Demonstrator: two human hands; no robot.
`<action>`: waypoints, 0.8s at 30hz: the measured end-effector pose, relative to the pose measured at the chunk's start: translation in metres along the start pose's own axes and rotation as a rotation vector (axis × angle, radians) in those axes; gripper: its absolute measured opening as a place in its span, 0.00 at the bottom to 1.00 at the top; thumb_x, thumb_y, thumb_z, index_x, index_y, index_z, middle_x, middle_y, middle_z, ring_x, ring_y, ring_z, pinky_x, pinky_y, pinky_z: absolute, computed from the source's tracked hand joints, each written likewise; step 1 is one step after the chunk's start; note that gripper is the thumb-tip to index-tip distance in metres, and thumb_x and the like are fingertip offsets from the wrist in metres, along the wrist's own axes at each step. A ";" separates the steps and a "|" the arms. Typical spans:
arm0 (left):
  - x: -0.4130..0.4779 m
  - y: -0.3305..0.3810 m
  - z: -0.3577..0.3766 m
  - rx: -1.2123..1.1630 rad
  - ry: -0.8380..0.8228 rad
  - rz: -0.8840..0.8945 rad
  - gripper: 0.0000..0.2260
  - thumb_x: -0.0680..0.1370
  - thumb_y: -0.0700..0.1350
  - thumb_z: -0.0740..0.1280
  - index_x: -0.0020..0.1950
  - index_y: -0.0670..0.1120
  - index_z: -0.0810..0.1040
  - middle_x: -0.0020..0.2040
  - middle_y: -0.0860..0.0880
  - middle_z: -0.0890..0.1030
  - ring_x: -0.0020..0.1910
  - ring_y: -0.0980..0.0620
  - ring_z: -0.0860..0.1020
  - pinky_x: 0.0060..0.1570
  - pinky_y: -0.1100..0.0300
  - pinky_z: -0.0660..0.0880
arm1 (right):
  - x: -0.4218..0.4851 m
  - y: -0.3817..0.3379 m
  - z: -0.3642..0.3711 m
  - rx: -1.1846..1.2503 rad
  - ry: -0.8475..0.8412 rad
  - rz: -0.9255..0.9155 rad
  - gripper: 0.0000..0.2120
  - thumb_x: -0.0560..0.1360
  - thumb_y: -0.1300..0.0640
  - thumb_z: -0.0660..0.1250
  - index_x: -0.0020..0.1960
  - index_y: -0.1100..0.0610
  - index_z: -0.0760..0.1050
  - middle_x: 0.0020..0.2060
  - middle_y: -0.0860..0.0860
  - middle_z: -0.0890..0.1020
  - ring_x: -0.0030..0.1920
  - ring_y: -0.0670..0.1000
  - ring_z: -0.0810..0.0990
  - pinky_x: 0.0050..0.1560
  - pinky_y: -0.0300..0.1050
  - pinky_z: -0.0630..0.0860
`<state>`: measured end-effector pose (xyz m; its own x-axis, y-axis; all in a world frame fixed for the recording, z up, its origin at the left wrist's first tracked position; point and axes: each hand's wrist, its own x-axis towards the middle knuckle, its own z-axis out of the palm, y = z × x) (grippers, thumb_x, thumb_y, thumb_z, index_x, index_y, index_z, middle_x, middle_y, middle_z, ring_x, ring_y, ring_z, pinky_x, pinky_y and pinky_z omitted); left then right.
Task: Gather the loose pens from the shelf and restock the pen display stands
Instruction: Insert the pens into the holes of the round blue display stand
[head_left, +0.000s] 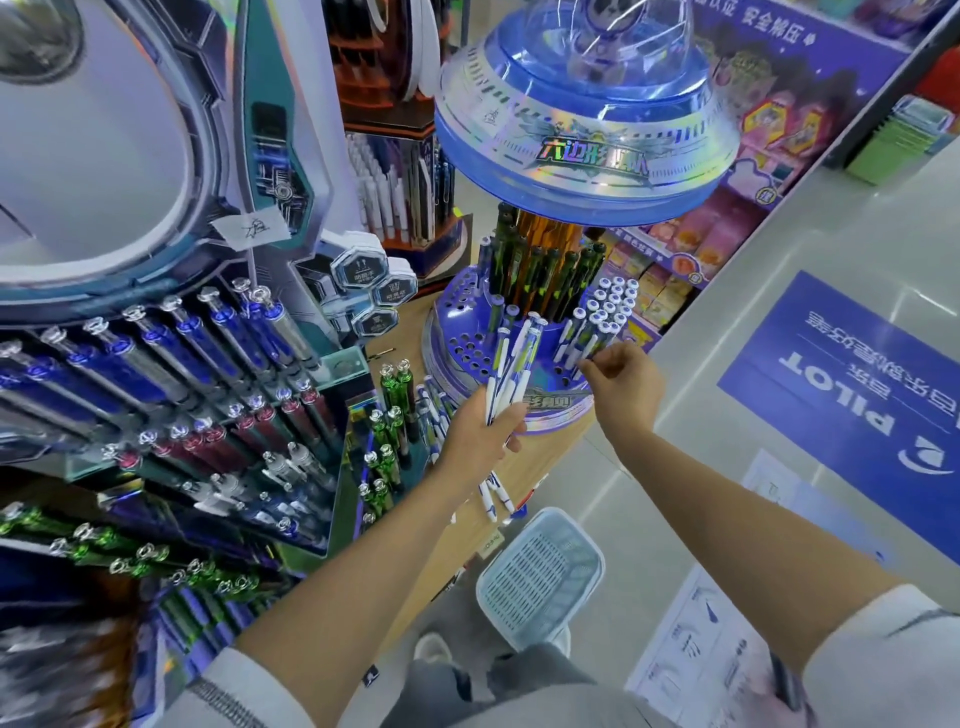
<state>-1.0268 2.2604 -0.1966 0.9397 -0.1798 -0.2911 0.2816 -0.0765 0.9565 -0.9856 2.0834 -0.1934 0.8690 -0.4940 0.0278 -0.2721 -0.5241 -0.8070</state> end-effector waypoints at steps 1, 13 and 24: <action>0.000 -0.001 0.000 -0.001 -0.001 0.000 0.02 0.81 0.45 0.62 0.52 0.51 0.73 0.38 0.52 0.78 0.31 0.58 0.75 0.33 0.64 0.71 | 0.001 0.000 -0.001 -0.002 0.003 0.001 0.07 0.73 0.59 0.73 0.41 0.56 0.74 0.33 0.46 0.77 0.34 0.46 0.74 0.37 0.42 0.70; -0.003 0.009 0.017 -0.043 -0.052 0.035 0.04 0.82 0.44 0.60 0.54 0.47 0.73 0.40 0.44 0.77 0.28 0.59 0.73 0.27 0.68 0.66 | -0.004 0.005 -0.013 0.180 0.019 -0.135 0.02 0.75 0.58 0.67 0.46 0.56 0.73 0.43 0.53 0.78 0.44 0.52 0.76 0.45 0.50 0.75; -0.009 0.022 0.030 -0.074 -0.089 0.049 0.07 0.82 0.43 0.60 0.60 0.47 0.72 0.47 0.44 0.80 0.35 0.53 0.78 0.25 0.70 0.67 | -0.012 -0.008 -0.028 0.419 -0.531 -0.048 0.15 0.71 0.58 0.74 0.46 0.70 0.77 0.34 0.57 0.79 0.33 0.48 0.78 0.36 0.36 0.74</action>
<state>-1.0346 2.2304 -0.1735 0.9327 -0.2680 -0.2414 0.2523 0.0066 0.9676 -1.0051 2.0745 -0.1708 0.9904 -0.0126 -0.1376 -0.1378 -0.1709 -0.9756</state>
